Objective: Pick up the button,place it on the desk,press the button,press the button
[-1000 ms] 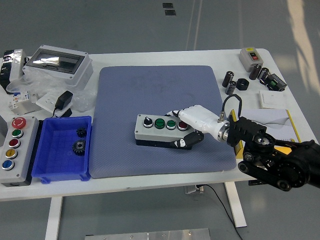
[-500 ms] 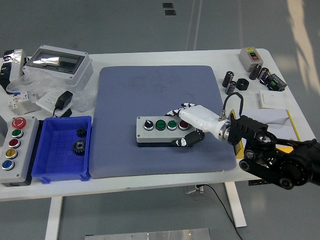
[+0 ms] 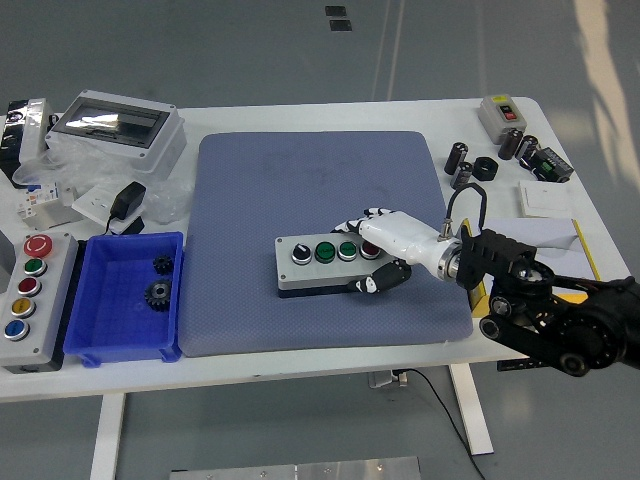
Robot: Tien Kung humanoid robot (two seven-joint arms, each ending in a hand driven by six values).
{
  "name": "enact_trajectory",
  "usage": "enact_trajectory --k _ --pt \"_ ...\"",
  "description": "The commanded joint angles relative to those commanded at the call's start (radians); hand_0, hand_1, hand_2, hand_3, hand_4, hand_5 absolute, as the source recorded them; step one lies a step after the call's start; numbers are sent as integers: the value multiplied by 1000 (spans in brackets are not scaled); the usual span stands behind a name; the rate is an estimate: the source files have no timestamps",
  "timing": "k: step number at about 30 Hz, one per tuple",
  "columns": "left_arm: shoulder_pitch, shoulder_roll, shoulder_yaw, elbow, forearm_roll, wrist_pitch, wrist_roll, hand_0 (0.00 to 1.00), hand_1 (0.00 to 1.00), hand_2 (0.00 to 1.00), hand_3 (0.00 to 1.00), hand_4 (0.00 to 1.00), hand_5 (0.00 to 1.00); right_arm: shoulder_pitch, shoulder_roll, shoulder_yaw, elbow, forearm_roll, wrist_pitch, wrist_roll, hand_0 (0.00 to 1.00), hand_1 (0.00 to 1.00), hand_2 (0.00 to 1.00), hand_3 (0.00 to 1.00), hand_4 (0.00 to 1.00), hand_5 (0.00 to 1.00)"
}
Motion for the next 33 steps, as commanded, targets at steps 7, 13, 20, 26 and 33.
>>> enact_trajectory --k 7,13,20,26,33 --pt "1 0 2 0 -1 -1 0 624 515 530 589 603 229 0 -9 35 7 34 61 -8 973 861 815 857 530 2" --pt "1 1 3 0 -2 -2 0 624 514 530 588 601 229 2 -13 48 15 63 84 -11 996 928 901 944 536 2" --pt "1 2 3 0 -1 -3 1 624 514 530 588 601 227 4 -15 52 18 81 97 -12 998 965 976 998 564 2" --pt "1 2 4 0 -1 -3 1 624 514 530 589 600 227 5 -18 59 22 104 120 -19 998 977 989 998 585 2" --pt "2 1 6 0 -2 -4 1 624 514 529 587 599 228 5 -25 69 34 147 148 -26 998 978 993 998 587 2"
